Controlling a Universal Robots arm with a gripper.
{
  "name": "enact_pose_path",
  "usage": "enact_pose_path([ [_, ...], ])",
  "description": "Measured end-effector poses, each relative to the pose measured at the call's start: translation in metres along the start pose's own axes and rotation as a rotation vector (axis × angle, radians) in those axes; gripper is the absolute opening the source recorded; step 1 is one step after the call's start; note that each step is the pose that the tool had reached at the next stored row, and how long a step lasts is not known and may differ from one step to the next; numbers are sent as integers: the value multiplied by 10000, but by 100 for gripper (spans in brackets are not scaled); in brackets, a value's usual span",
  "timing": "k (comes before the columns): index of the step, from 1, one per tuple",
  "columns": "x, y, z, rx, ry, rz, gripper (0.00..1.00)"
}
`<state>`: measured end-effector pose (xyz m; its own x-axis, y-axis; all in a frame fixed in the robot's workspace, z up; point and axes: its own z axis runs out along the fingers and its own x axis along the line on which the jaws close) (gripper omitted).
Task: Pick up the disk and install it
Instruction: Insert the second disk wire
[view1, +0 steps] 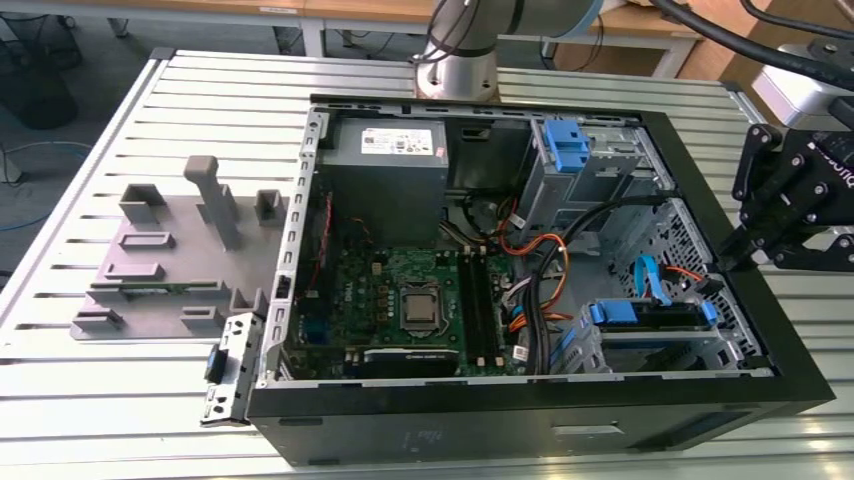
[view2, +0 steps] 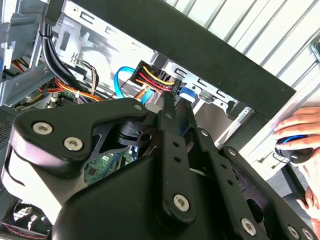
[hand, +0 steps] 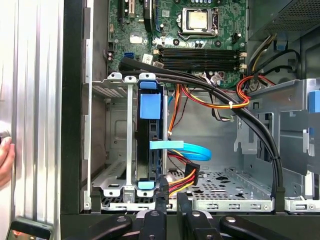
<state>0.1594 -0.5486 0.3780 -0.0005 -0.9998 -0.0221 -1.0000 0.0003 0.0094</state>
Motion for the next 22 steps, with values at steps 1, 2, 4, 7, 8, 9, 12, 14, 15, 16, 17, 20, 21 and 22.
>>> enact_pose_path([
  [1, 0, 0, 0, 0, 0, -1, 24],
  [2, 0, 0, 0, 0, -1, -1, 24],
  [4, 0, 2, 2, 0, -2, 0, 24],
  [7, 0, 8, 33, 0, -2, 0, 24],
  [8, 1, 8, 50, 0, -1, 0, 24],
  [9, 1, 7, 67, 0, -2, 0, 24],
  [12, 2, 7, 92, 0, 0, -1, 24],
  [14, 2, 7, 92, 0, 1, 0, 24],
  [15, 2, 7, 92, 0, 1, 0, 24],
  [16, 2, 7, 97, 0, -2, 0, 24],
  [17, 2, 7, 111, 0, -7, 0, 24],
  [20, 3, 7, 142, 0, -1, 0, 24],
  [21, 3, 7, 155, 0, -1, 0, 24],
  [22, 3, 7, 169, 0, -1, 0, 24],
])
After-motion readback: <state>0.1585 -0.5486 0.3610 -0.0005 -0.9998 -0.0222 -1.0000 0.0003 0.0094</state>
